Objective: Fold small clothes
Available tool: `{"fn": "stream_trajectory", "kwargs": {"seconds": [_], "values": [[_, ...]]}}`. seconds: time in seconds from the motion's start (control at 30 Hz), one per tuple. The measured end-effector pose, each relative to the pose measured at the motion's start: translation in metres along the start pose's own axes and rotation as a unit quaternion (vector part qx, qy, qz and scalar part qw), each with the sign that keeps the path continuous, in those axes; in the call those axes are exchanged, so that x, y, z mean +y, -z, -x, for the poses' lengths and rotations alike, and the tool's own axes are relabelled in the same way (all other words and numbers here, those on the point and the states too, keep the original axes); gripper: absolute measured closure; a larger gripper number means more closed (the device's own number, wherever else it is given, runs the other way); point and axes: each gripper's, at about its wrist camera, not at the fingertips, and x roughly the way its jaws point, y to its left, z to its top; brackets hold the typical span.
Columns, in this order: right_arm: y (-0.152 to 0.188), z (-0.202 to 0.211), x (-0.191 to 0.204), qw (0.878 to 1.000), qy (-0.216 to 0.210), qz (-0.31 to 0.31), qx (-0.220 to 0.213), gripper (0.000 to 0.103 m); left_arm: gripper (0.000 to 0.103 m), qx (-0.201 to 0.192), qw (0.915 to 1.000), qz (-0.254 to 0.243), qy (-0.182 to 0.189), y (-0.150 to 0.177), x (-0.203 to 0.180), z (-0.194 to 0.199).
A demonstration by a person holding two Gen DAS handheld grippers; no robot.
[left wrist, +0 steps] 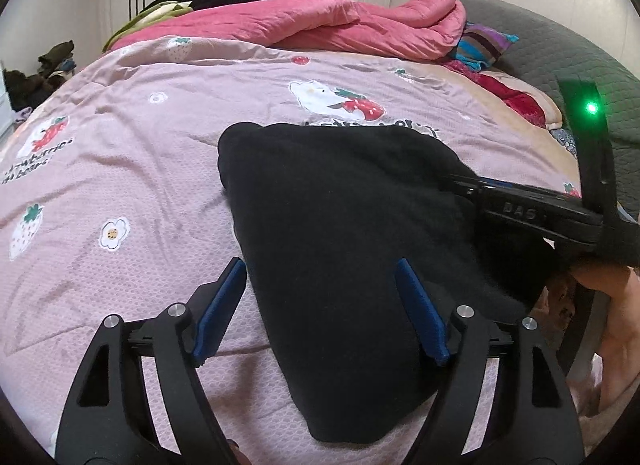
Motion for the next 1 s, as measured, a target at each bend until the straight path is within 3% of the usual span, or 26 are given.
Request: {"fn": "stream_trajectory", "kwargs": {"seconds": [0.13, 0.2, 0.4, 0.67, 0.87, 1.0], "values": [[0.004, 0.016, 0.002, 1.000, 0.009, -0.014, -0.015, 0.048, 0.033, -0.002, 1.0000, 0.000, -0.004, 0.001, 0.000, 0.003], [0.006, 0.029, 0.003, 0.999, 0.005, -0.019, -0.029, 0.035, 0.033, -0.004, 1.0000, 0.000, -0.005, 0.002, 0.000, 0.006], [0.015, 0.071, 0.015, 0.996, 0.027, -0.002, -0.084, 0.013, 0.031, -0.010, 0.9999, 0.005, -0.003, 0.002, 0.001, 0.017], [0.023, 0.127, 0.032, 0.984, 0.018, -0.007, -0.178, 0.005, 0.020, -0.036, 0.9993, 0.001, -0.008, 0.002, -0.002, 0.046], [0.030, 0.155, 0.030, 0.977, -0.016, -0.032, -0.209, 0.005, 0.009, -0.062, 0.9980, 0.003, -0.014, 0.002, -0.001, 0.072], [0.037, 0.168, 0.034, 0.975, -0.017, -0.032, -0.220, 0.005, 0.009, -0.073, 0.9973, 0.006, -0.010, 0.003, -0.001, 0.088]]}}
